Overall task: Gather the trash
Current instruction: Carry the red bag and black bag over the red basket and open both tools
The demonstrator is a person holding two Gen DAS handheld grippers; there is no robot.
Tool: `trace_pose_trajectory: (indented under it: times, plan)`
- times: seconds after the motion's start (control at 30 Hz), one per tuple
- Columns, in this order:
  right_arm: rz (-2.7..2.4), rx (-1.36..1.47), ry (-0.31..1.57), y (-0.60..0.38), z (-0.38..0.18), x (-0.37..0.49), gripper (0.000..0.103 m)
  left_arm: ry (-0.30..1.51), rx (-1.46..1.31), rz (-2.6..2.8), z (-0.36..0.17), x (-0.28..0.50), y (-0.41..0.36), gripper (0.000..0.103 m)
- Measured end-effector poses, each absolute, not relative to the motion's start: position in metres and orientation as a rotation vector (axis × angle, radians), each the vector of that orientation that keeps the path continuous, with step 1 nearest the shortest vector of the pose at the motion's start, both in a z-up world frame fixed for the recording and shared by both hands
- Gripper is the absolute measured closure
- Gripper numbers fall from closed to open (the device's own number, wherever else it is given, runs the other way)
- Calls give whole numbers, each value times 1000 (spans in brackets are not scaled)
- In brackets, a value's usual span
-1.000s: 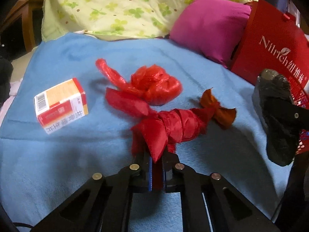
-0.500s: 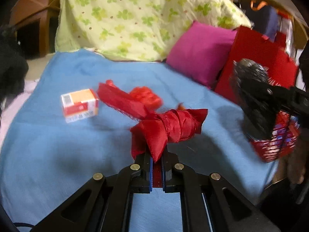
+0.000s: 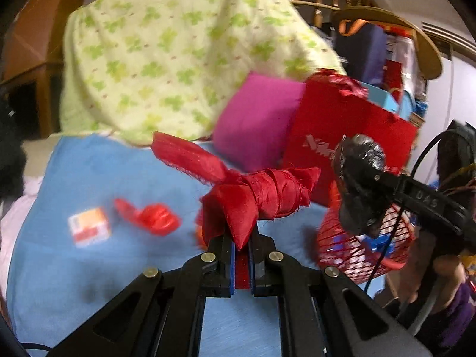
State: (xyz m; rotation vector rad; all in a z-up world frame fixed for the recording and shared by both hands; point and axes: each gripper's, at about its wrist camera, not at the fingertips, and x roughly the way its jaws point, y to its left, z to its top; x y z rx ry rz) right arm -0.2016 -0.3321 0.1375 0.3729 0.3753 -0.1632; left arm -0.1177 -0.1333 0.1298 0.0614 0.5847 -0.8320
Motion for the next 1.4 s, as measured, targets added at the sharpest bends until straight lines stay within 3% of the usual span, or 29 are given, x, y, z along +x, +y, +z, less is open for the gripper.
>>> trace_pose_trajectory:
  times: [0.3,0.63,1.07,1.23,1.3,1.4]
  plan:
    - [-380,565,272,-423,137,-281,56,548,152,-988,152,-155,-218,96]
    - [-488,647,264,-476,128,-325,56,589,262,-1075,136,-191,-291,96]
    - [-484,663,267,-477,124,-324,55,658,310,-1049,102,-195,-309,93]
    - [-505,656,242,-477,126,-326,55,657,299,-1032,105,-193,-306,78]
    - [-512,650,238,-476,127,-325,55,645,294,-1015,107,-193,-304,52]
    - [-513,651,231,-475,128,-324,55,606,293,-988,112,-195,-298,44]
